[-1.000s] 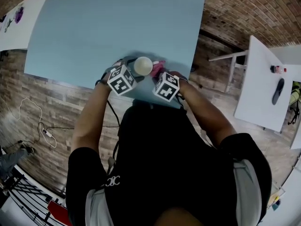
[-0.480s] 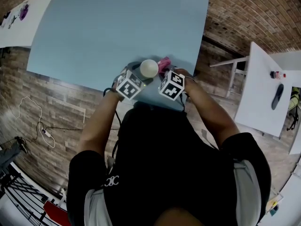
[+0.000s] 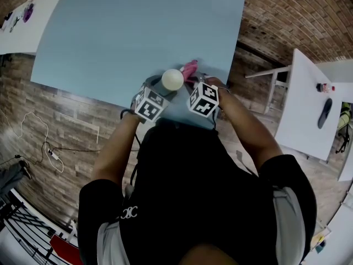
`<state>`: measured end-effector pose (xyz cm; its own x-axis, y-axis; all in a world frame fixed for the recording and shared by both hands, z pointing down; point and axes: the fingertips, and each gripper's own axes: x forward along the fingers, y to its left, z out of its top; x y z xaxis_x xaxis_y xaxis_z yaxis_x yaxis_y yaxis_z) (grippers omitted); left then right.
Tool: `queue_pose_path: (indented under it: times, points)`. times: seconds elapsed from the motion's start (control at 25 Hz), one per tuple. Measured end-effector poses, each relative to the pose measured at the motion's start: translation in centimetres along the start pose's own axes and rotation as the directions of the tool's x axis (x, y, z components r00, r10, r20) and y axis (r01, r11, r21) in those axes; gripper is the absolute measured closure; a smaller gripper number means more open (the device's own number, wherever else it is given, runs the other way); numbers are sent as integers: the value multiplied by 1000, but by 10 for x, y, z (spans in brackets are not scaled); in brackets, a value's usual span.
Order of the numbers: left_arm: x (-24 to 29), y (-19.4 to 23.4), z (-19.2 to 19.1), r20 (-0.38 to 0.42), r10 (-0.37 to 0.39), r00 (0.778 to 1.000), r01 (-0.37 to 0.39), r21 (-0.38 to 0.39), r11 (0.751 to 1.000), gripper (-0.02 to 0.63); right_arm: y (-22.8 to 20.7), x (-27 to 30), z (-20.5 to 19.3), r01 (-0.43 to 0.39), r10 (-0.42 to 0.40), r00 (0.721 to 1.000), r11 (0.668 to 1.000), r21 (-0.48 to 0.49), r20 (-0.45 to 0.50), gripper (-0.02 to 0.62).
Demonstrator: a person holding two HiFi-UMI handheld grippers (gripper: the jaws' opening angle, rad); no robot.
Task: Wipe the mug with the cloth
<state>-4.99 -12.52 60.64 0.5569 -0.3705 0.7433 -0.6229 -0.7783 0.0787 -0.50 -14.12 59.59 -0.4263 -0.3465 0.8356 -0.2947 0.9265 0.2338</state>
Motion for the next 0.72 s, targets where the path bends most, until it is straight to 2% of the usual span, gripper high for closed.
queue_pose_path:
  times: [0.16,0.32,0.44,0.6,0.72]
  points:
    - [2,-2,3,13,28,1000,-27,-21,999,272,18,-22,3,-60,61,998,998,-22,22,555]
    - [3,0,4,38,67,997,-64,-79,995,271,24,-2,-6,-59,58,998,998,-11,-39,555]
    - [1,0,0,27,73,997,-70,-112,991,272,25,16,-15,-53,53,995,999,3,-82,555]
    - [-4,1,-1,16,65,998,-63,-105,992,287,22,20,-15,-56,57,995,998,15,-83,555]
    - [-10,-2,-1,6,44,999,-43,-89,995,310,17,13,-12,-25,25,997,1000,-7,-75,555]
